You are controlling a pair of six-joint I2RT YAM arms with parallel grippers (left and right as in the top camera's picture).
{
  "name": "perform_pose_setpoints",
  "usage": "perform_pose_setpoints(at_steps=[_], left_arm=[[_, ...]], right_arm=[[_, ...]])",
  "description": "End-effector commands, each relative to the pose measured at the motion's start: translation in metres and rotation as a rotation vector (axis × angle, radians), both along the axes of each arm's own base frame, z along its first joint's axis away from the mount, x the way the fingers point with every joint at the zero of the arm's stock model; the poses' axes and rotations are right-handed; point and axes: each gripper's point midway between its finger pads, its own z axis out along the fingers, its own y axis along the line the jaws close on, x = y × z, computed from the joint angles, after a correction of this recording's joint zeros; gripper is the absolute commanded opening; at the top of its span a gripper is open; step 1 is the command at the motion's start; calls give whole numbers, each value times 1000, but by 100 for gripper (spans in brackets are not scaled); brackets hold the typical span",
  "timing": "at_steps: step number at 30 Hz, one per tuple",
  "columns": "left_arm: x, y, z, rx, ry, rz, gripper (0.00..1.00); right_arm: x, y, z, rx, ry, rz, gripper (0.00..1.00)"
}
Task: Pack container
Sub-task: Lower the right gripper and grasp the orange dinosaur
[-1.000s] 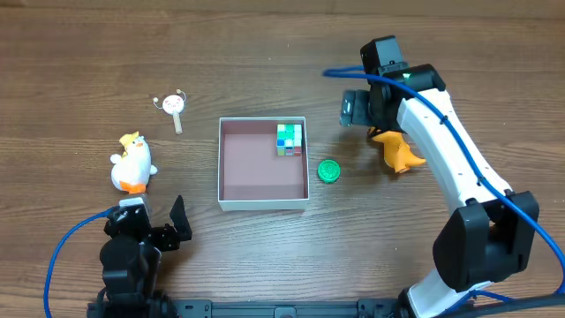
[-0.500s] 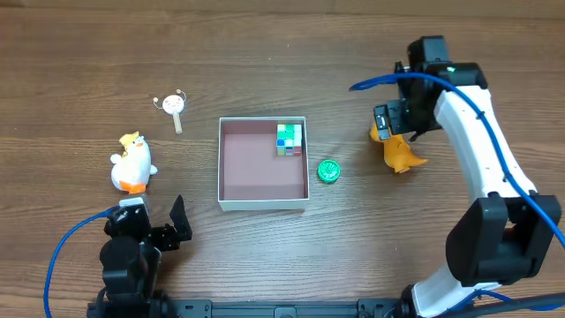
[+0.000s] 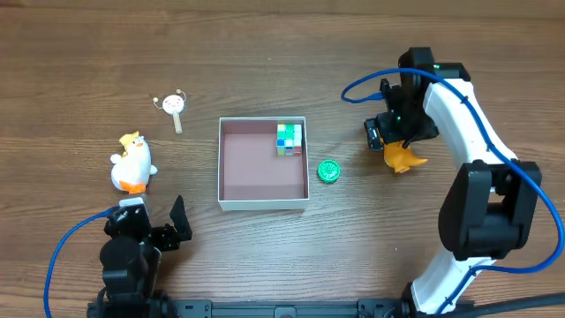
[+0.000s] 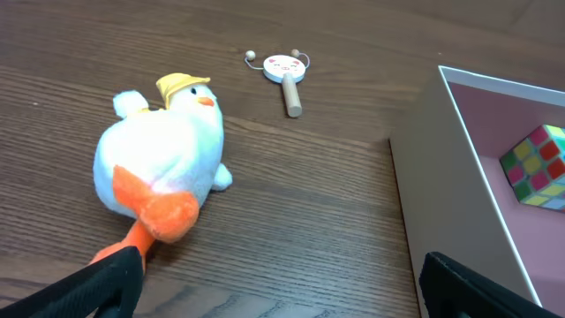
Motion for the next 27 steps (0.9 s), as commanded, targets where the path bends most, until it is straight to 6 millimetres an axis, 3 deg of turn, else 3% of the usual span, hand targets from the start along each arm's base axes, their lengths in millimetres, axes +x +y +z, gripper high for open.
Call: perform_pose_setpoints(at_steps=[1,8,11,22,27], left_arm=[[0,2,-1,20,0,2,100],[0,2,0,20,-1,2,100],[0,2,-1,20,0,2,100],[0,2,-1,20,0,2,100],[0,2,-1,20,0,2,100]], right_arm=[[1,-1,-15,0,45,4,100],[-1,-7,-23,-39,68,-13,99],[-1,-8,-23,-44,67,-26,90],[13,-17,-23,-98,10,-29,98],[13,-19,-24,-106,10,-32,96]])
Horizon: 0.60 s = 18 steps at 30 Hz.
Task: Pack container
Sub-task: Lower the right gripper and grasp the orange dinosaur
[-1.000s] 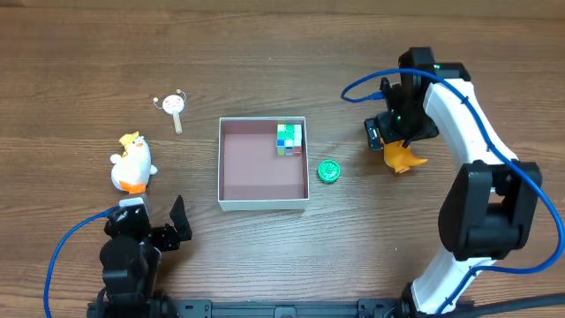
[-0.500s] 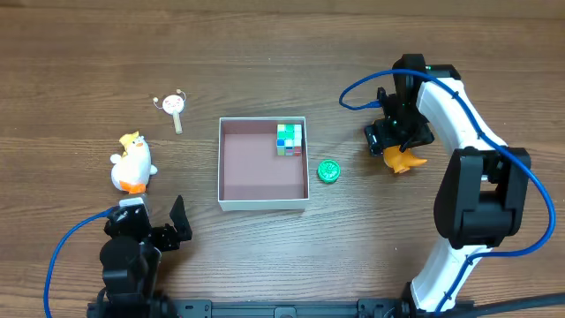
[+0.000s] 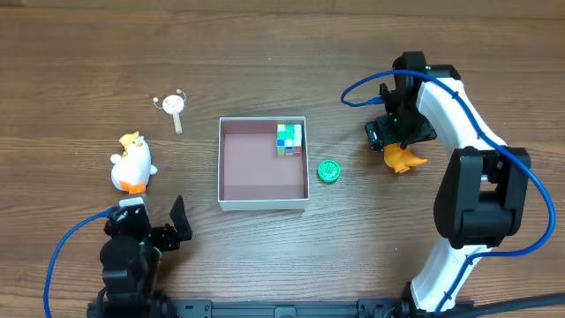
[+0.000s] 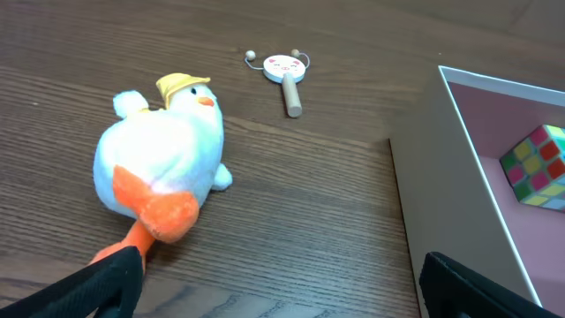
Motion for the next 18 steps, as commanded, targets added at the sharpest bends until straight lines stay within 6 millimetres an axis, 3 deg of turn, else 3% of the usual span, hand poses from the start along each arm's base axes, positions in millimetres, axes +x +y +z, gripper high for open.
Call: perform_pose_setpoints(at_steps=[1,9,18], left_arm=[[0,2,-1,20,0,2,100],[0,2,-1,20,0,2,100],[0,2,0,20,-1,2,100]], right_arm=[[8,-3,1,-13,-21,-7,95],[0,-3,-10,-16,31,-33,94],[-1,-3,-10,-16,34,-33,76]])
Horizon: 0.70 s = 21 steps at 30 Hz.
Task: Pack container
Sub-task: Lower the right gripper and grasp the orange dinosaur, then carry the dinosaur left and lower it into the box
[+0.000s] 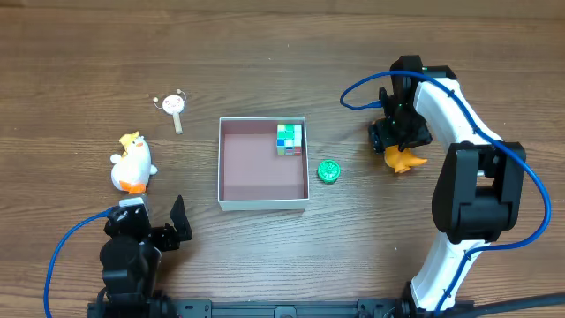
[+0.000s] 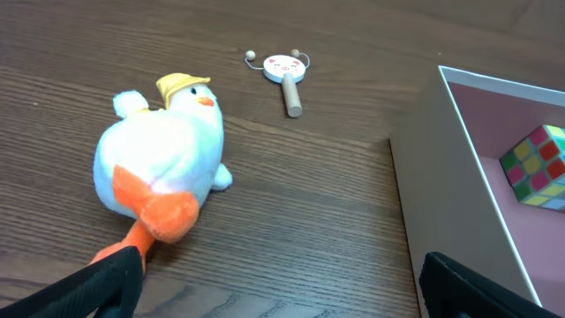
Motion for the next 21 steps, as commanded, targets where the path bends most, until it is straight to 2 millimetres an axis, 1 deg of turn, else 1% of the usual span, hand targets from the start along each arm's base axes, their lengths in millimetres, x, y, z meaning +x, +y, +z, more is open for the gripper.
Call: perform_pose_setpoints(at_steps=[1,3,5,8,11,13,14,15,16,17,18,19,20,21], left_arm=[[0,2,-1,19,0,2,100],[0,2,-1,19,0,2,100],[0,2,-1,19,0,2,100],[0,2,-1,19,0,2,100],[0,2,-1,19,0,2,100],[0,2,-1,19,0,2,100],[0,2,-1,19,0,2,100],[0,2,-1,19,0,2,100],[0,2,-1,19,0,2,100],[0,2,-1,19,0,2,100],[0,2,0,19,-1,2,100],[0,2,-1,19,0,2,100],[0,2,-1,19,0,2,100],[0,2,-1,19,0,2,100]], right_arm=[[3,-3,2,-9,-5,-8,71],[0,-3,3,-10,6,-13,65],[0,-3,3,-13,8,-34,51],[-2,-2,3,-15,11,-51,49],[-3,-2,7,-19,16,-89,29],[3,-2,18,-20,2,-112,29],[7,-2,25,-19,-9,-111,29],[14,-2,36,-17,-31,-117,29],[25,-1,56,-15,-70,-151,29],[30,-1,67,-13,-91,-171,28],[35,2,83,-1,-117,-202,28],[39,14,107,49,-139,-207,27],[40,24,121,89,-149,-199,28],[40,39,140,139,-165,-197,28]])
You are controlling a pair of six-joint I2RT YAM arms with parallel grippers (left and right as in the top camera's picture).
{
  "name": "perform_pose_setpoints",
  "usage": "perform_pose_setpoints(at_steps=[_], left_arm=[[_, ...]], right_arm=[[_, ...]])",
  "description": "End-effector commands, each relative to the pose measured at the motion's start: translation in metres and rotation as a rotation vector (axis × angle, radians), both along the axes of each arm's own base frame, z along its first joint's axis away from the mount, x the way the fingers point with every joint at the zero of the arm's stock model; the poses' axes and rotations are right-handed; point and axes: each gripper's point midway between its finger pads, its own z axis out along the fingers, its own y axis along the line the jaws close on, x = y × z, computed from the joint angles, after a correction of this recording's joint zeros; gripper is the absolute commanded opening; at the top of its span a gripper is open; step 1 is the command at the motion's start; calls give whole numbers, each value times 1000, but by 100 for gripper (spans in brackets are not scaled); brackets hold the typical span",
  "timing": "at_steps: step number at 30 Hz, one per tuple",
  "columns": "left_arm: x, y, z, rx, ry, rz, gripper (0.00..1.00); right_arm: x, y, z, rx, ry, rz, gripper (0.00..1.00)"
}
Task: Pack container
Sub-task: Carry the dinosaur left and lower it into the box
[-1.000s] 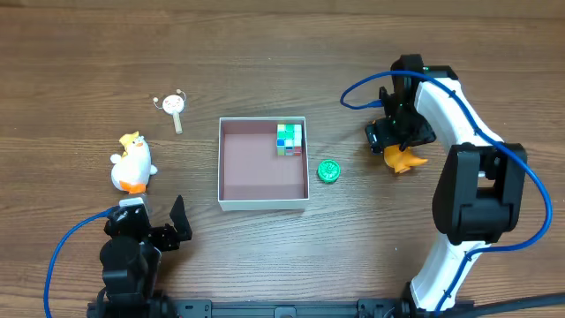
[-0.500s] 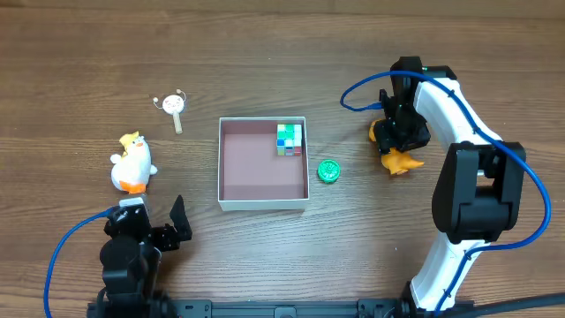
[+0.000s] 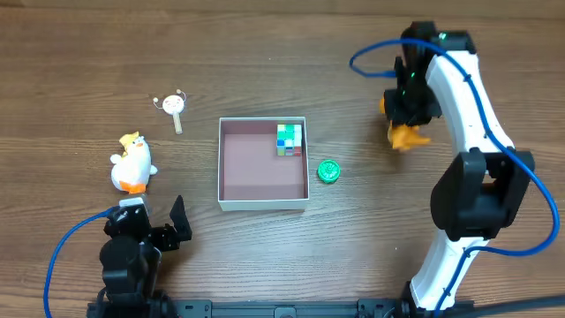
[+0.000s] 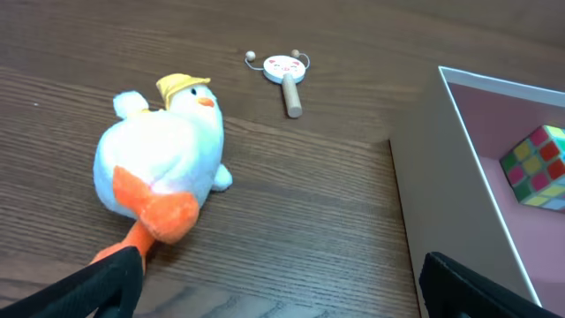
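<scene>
The white box with a pink floor stands mid-table, and a colourful cube sits in its far right corner. In the left wrist view the box wall and the cube show at the right. My right gripper is shut on a small orange toy, which looks raised off the table to the right of the box. My left gripper rests open near the front left edge, with only bare wood between its fingers.
A white plush duck lies left of the box. A small wooden rattle drum lies beyond it. A green round lid-like piece sits by the box's right wall.
My right gripper has moved toward the far side of the table, and the orange toy has gone with it, off its former spot. The left arm is unchanged.
My right gripper stood over the orange toy on the table right of the box, shifting slightly over it across the earlier moments. Now it holds the toy farther back. The left gripper, duck, rattle, cube and green piece stayed put.
</scene>
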Motion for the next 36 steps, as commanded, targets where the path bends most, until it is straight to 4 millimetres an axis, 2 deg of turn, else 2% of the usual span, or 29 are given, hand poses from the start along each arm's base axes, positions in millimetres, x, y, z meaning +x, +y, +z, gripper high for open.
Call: perform_pose_setpoints(at_steps=[1,2,4,5,9,14,19,22,28,34,36], left_arm=[[0,2,-1,19,0,2,100],[0,2,-1,19,1,2,100],[0,2,-1,19,1,2,100],[0,2,-1,19,1,2,100],[0,2,-1,19,1,2,100],[0,2,-1,19,1,2,100],[0,2,-1,19,1,2,100],[0,2,-1,19,1,2,100],[0,2,-1,19,1,2,100],[0,2,-1,19,1,2,100],[0,2,-1,19,1,2,100]], right_arm=[[14,49,66,148,-132,-32,28],[13,62,79,181,-147,-28,27],[6,108,103,288,-172,21,28],[-1,137,112,345,-174,25,27],[-36,214,116,408,-118,55,28],[-62,266,116,405,-125,118,28],[-76,295,104,374,-146,137,28],[-73,298,83,364,-116,54,28],[-73,299,38,333,-68,19,28],[-74,304,12,329,-62,29,28],[-74,306,11,335,-68,33,28]])
